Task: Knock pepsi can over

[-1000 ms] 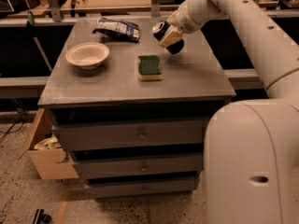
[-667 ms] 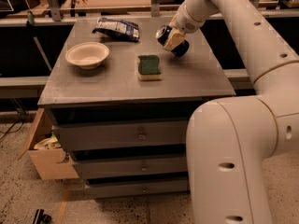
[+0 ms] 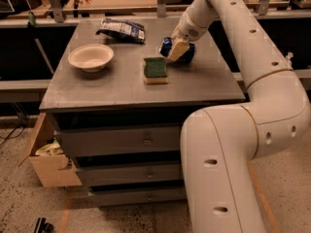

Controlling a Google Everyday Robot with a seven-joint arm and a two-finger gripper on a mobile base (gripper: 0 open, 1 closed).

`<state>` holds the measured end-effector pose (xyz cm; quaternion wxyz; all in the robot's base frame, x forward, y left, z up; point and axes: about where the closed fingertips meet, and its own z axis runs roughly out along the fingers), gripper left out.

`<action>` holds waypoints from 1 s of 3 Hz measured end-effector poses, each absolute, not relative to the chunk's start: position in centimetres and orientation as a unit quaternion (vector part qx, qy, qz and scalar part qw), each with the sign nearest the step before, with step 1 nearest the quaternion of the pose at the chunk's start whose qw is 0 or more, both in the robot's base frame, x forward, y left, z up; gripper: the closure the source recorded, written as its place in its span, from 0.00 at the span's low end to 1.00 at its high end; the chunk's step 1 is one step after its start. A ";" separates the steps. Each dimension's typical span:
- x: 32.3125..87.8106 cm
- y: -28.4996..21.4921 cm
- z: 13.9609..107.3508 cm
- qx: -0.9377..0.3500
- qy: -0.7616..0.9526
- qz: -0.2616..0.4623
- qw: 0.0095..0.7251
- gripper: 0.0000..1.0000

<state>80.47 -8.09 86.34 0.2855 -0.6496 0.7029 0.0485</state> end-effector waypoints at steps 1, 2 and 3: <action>80.4 -7.9 86.1 -0.647 0.705 0.059 0.287 0.37; 80.5 -7.7 86.2 -0.633 0.709 0.078 0.302 0.13; 80.8 -7.7 86.4 -0.616 0.714 0.093 0.318 0.00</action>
Offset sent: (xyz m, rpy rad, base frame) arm 0.0411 -0.0103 0.0306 0.1497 0.0321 -0.0370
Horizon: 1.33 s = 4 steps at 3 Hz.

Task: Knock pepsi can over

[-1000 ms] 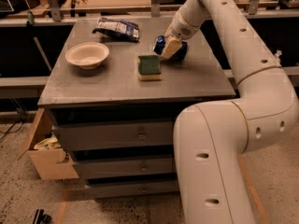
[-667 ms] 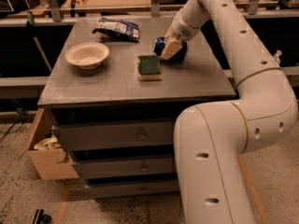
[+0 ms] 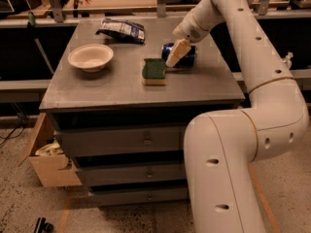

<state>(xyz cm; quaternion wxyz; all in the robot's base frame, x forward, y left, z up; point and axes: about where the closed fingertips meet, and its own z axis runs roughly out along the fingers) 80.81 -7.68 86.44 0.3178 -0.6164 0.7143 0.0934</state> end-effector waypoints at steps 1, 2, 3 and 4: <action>81.1 -7.8 86.6 -0.600 0.720 0.106 0.331 0.00; 82.3 -9.5 89.0 -0.546 0.731 0.124 0.390 0.00; 83.0 -14.3 95.0 -0.466 0.734 0.124 0.478 0.00; 83.4 -14.6 95.0 -0.458 0.735 0.123 0.485 0.00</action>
Offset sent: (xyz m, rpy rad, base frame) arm 0.0331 -0.0534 0.0716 0.3708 -0.1478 -0.2656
